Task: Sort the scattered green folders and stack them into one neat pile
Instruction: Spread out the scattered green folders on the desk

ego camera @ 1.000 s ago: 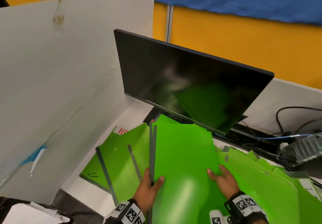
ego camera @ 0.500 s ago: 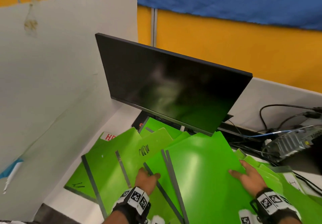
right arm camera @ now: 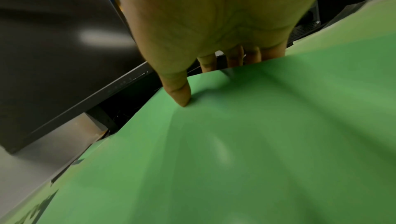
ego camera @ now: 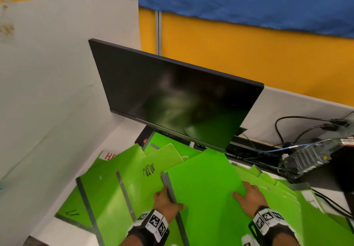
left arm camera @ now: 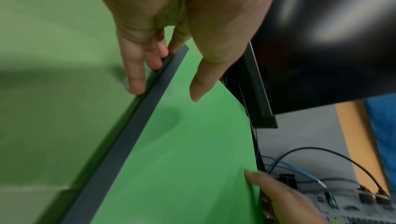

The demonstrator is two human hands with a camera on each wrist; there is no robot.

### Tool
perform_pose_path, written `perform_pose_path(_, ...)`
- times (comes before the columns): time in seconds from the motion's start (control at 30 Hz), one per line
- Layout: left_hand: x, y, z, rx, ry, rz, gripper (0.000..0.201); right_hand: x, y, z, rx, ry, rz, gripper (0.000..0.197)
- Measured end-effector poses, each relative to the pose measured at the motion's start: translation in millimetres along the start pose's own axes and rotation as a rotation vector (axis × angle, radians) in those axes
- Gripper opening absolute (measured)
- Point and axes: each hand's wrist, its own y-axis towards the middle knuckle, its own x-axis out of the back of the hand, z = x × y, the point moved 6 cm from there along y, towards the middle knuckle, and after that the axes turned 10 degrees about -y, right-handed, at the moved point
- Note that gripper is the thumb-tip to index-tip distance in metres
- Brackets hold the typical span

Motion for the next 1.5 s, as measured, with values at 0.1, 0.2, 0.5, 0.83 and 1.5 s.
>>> perform_pose_path(0.1, -9, -9, -2, 0.002, 0.041, 0.0, 0.093, 1, -1, -2, -0.021, -0.041, -0.011, 0.07)
perform_pose_path(0.2, -12, -12, -6, 0.002, -0.022, -0.029, 0.082, 5, -3, -6, -0.035, 0.057, -0.035, 0.074)
perform_pose_path(0.5, -7, -1, -10, 0.047, -0.349, -0.013, 0.057, 15, -19, -18, 0.066, 0.5, -0.034, 0.065)
perform_pose_path(0.83, -13, -10, -16, -0.071, -0.326, 0.088, 0.036, 10, -24, -23, 0.084, 0.428, 0.043, 0.068)
perform_pose_path(1.5, 86, -5, 34, -0.074, 0.495, -0.343, 0.113, 6, -37, -69, -0.088, 0.742, -0.081, 0.059)
